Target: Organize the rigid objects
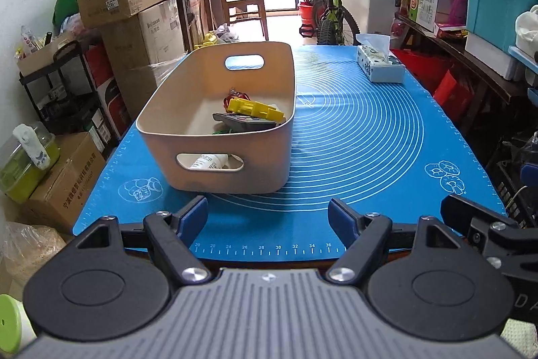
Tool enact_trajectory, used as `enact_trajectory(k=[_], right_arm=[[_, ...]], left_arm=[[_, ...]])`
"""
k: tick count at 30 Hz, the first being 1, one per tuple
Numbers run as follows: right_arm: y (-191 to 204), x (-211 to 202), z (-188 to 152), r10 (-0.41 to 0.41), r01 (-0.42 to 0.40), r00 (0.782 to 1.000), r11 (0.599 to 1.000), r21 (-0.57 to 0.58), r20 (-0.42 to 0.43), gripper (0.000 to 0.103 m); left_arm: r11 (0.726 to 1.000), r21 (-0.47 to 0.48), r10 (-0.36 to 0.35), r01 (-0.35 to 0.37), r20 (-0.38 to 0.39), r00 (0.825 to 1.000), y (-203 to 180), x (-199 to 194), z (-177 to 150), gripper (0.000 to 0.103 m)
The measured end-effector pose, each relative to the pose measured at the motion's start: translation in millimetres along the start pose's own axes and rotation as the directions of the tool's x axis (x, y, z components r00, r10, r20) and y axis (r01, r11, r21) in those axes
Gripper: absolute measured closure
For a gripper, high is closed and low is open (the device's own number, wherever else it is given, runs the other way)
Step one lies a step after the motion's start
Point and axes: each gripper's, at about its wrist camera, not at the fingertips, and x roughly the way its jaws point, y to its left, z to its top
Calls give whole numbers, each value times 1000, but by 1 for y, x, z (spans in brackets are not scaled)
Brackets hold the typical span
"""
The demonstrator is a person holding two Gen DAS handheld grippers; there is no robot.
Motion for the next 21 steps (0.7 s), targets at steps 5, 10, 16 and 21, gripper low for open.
enact_trajectory(k=[5, 10, 16, 21], right_arm=[[-2, 3, -1, -4, 4, 1000, 1000, 24, -9, 4], [-2, 7, -1, -10, 10, 1000, 1000, 25, -20, 4], [-1, 10, -4, -11, 12, 999, 1000, 29, -32, 4], [-1, 11, -3, -13, 15, 999, 999, 32, -33, 4]], left_arm=[[1000, 3, -5, 5, 3, 1000, -2, 2, -3, 24], [1000, 22, -8, 8, 6, 1000, -3, 2, -5, 25], [1000, 16, -12, 12, 1, 1000, -1, 4, -5, 25], [1000, 16, -7, 7, 6, 1000, -1, 5, -6, 25]])
